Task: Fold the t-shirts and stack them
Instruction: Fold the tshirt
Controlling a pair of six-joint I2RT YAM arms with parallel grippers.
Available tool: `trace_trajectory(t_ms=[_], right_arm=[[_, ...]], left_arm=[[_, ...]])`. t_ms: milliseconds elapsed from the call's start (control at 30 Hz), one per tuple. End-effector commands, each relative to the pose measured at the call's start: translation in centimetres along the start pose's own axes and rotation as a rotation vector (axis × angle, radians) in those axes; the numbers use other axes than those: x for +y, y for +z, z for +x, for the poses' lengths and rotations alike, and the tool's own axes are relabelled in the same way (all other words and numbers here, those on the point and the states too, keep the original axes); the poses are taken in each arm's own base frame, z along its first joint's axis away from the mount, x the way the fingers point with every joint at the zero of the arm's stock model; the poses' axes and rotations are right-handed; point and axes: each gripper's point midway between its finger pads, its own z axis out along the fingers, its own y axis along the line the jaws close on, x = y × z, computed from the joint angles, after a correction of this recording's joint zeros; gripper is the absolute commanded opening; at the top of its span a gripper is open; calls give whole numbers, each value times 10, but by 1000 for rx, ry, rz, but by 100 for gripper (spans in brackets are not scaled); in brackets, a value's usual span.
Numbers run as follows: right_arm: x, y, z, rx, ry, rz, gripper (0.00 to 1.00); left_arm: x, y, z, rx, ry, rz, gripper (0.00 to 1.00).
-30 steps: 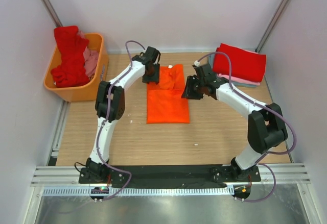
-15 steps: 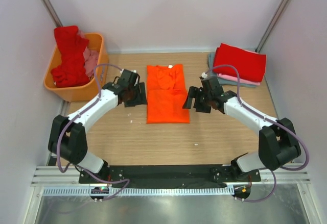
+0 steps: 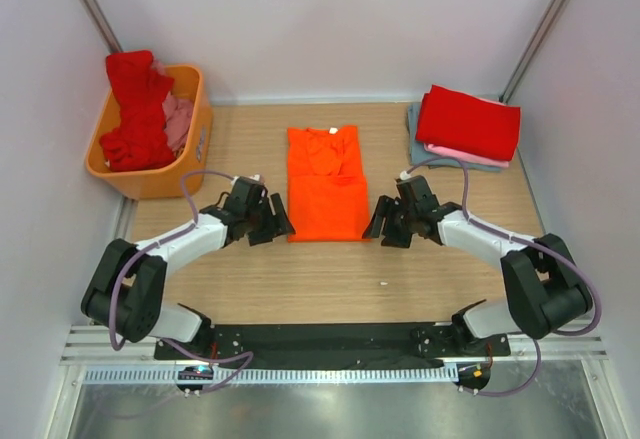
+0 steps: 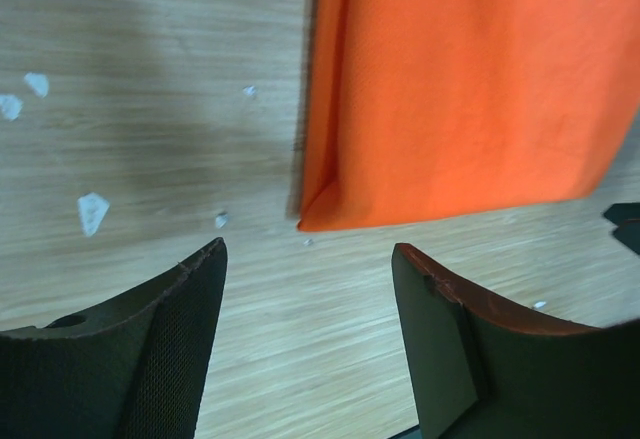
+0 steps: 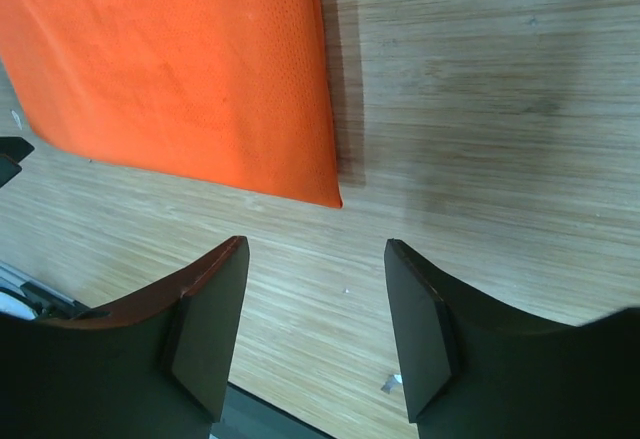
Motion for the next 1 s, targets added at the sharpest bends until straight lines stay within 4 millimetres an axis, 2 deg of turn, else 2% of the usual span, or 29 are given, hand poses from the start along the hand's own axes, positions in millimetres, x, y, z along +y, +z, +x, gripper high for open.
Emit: trace_trajectory(t_ms=[0, 333, 633, 967], right_arm=[[9, 8, -9, -33, 9, -46, 62], [3, 21, -4, -8, 22, -38, 53], [1, 27, -3, -3, 25, -35, 45], [0, 30, -4, -3, 28, -35, 39]], left_arm=[[-24, 6, -13, -67, -36, 119, 67], [-18, 15, 6, -39, -51, 111, 54], [-13, 26, 22, -10, -53, 90, 47], [-13, 32, 18, -25, -48, 81, 43]])
